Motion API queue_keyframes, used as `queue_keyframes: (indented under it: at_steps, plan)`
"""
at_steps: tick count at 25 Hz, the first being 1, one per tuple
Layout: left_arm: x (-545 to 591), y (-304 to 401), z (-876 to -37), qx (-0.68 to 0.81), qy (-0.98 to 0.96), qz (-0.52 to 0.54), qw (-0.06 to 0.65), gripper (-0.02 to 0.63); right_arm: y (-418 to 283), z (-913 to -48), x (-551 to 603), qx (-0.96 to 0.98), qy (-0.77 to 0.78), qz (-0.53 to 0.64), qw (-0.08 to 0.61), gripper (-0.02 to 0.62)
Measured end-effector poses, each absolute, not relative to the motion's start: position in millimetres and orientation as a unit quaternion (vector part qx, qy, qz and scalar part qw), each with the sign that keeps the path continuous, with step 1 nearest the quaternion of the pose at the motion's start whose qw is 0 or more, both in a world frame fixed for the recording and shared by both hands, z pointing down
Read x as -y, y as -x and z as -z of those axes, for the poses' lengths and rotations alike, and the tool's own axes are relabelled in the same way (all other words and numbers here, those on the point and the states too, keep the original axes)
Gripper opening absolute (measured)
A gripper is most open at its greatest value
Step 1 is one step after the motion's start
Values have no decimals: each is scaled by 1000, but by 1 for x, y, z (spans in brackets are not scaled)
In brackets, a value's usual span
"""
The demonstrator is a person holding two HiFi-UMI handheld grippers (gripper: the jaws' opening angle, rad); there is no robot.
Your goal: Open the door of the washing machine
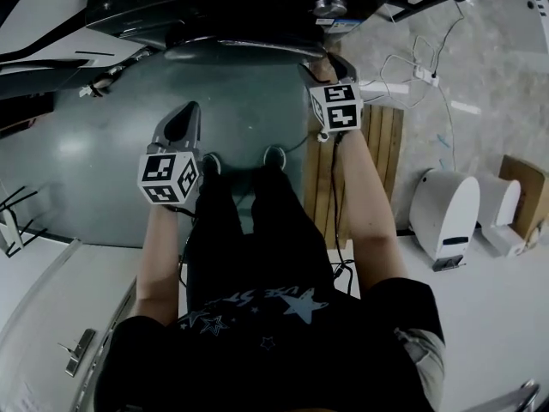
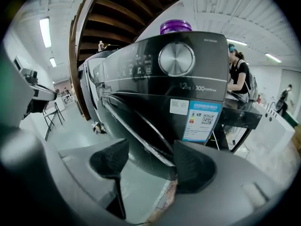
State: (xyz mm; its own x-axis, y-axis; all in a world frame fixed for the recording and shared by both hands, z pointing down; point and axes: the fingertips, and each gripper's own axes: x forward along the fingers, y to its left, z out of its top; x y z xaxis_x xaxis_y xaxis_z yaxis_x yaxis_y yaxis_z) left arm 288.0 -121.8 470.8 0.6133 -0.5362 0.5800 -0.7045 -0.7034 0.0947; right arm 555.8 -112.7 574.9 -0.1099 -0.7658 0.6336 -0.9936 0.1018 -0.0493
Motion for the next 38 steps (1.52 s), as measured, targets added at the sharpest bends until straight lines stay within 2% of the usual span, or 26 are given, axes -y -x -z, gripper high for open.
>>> queue_keyframes:
  at_steps: [7, 12, 20, 24, 38]
  plan:
    - [125, -286, -503, 349, -882, -263, 178, 11, -563, -609, 138, 706, -610, -217, 288, 299]
    - [124, -278, -521, 356, -877, -264, 187, 11, -558, -630, 143, 717, -576, -180, 350, 299]
    - [120, -267, -534, 363, -872, -257, 206, 11, -556, -635, 155, 715, -547, -140, 412, 297]
    - [119, -265, -542, 365, -870, -254, 212, 11, -564, -635, 156, 698, -550, -125, 440, 173]
    - [114, -258, -547, 353, -874, -251, 222, 11, -548, -633, 119, 693, -549, -149, 443, 152]
